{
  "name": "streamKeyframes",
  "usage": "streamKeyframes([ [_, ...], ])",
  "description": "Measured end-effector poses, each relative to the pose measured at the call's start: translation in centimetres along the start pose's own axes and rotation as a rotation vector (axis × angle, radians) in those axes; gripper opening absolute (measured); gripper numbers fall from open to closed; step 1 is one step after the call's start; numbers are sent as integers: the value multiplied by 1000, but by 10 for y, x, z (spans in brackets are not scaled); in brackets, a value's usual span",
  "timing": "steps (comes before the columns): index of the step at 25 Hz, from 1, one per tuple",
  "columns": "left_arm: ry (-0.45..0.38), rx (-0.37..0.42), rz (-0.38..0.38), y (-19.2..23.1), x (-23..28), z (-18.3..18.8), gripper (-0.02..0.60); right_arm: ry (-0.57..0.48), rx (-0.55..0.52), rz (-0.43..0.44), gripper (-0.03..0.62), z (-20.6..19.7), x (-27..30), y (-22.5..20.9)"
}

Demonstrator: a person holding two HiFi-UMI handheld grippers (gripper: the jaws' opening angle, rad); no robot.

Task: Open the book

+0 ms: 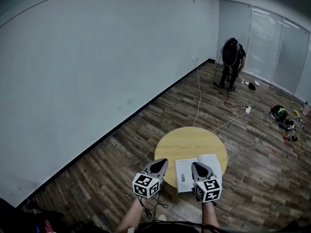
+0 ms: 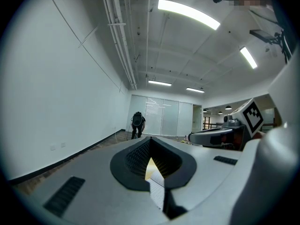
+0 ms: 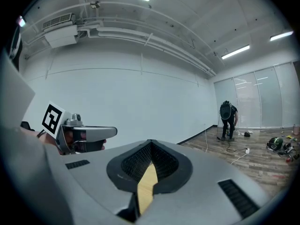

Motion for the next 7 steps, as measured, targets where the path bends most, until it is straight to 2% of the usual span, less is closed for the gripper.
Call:
streamKeyframes([
  [7,4,3,-10,-2,3,-1,-5,1,6,4,2,0,0,-1],
])
Point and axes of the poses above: the fingertips, and each gripper's own axes: x forward along the fingers, y to its left, z out of its top, the point moved 2 cm from there along -x, backward along the fingers, and after that the axes turned 5 degrees about x, right-handed, at the moved point
